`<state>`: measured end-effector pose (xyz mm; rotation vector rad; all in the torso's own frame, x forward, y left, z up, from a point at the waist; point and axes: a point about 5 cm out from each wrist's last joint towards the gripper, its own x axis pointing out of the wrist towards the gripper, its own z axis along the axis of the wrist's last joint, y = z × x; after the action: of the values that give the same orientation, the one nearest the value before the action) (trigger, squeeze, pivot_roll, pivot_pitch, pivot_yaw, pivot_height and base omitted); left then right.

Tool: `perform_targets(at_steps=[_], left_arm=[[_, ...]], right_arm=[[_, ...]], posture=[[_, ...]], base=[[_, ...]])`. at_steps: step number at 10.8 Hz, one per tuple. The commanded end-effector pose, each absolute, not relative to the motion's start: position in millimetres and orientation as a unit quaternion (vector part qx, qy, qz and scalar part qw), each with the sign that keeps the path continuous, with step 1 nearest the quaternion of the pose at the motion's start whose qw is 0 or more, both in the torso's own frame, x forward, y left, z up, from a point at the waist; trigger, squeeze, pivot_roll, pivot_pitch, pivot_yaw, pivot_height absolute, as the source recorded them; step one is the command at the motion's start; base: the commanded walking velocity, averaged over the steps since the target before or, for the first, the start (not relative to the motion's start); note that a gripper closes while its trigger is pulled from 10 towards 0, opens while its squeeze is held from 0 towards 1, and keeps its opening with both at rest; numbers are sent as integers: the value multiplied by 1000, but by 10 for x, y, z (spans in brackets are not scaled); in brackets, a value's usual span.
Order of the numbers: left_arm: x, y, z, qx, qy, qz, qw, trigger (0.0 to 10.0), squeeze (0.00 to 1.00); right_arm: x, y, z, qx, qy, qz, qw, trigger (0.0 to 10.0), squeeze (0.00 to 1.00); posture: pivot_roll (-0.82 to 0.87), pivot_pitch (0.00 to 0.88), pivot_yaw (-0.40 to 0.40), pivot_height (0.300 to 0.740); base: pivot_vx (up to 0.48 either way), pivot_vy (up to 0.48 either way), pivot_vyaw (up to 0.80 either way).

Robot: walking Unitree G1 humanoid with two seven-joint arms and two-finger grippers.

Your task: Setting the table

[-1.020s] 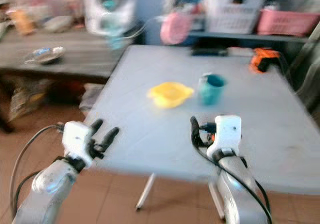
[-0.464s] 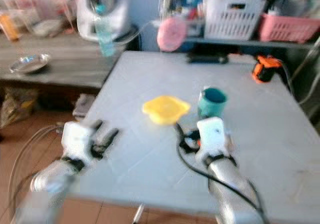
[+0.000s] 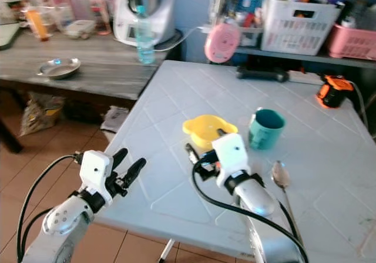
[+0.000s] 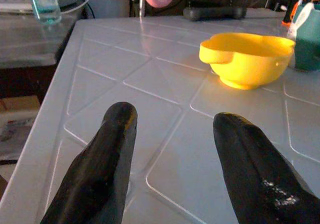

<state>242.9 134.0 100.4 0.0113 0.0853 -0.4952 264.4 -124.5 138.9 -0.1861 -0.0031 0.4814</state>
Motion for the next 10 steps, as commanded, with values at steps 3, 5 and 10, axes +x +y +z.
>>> perform_targets(at_steps=[3, 5, 10], left_arm=[[2427, 1295, 1029, 4, 48, -275, 960, 10000, 0], [2422, 1289, 1019, 3, 53, -283, 958, 10000, 0], [2379, 1269, 1073, 3, 49, -282, 958, 10000, 0]], right_arm=[[2821, -1163, 1433, -132, -4, 257, 957, 10000, 0], [2968, -1165, 1481, -163, -4, 259, 952, 10000, 0], [3076, -1226, 1325, -185, 68, 288, 937, 10000, 0]], posture=[[32, 5, -2, 740], [30, 9, -1, 740], [34, 26, 4, 740]], base=[[0, 0, 0], [0, 0, 0], [0, 0, 0]])
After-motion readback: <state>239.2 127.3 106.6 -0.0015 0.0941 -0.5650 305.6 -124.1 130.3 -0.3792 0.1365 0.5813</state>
